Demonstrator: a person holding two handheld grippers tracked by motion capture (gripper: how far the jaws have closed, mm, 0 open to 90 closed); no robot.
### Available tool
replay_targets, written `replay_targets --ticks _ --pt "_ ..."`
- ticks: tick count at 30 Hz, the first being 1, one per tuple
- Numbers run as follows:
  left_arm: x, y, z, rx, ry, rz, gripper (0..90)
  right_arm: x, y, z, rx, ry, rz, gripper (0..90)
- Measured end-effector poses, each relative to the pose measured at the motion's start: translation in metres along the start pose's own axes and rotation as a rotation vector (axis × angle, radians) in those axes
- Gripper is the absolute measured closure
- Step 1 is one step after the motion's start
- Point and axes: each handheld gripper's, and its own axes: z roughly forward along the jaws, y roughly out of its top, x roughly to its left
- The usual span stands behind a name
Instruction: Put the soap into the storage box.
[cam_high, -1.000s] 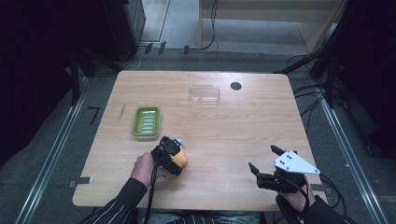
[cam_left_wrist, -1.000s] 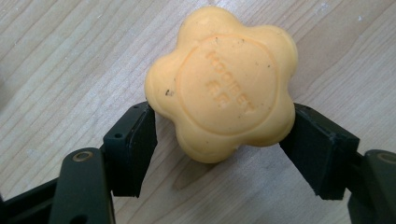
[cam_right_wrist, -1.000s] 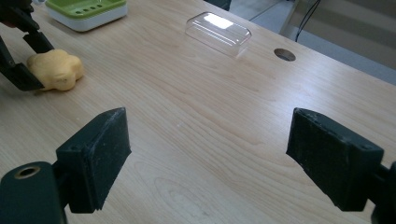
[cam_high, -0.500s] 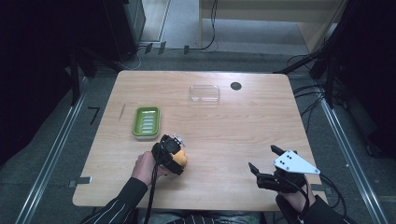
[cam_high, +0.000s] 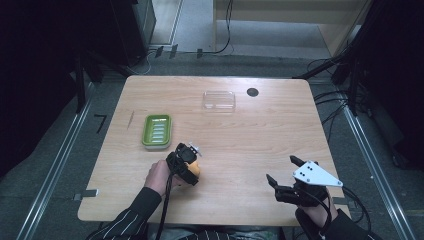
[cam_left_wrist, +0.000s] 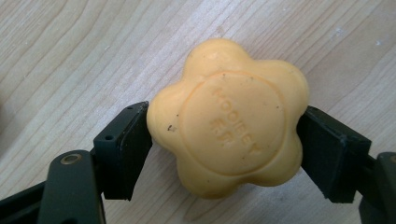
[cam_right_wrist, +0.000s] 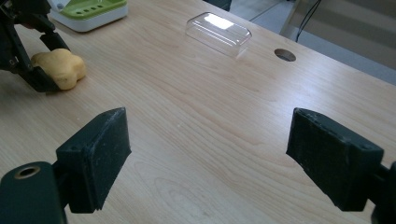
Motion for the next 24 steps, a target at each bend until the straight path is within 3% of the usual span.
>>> replay_targets --ticks 13,24 --pt "0.0005 -0.0011 0.0009 0.003 -0.015 0.002 28.2 0.0000 0.0000 -0.0001 -0.001 0.000 0.000 13.6" --pt "0.0012 -0.0029 -0.0006 -0.026 -0.021 0.006 28.8 -0.0002 -0.0001 -0.0003 -0.006 -0.001 -0.001 13.6"
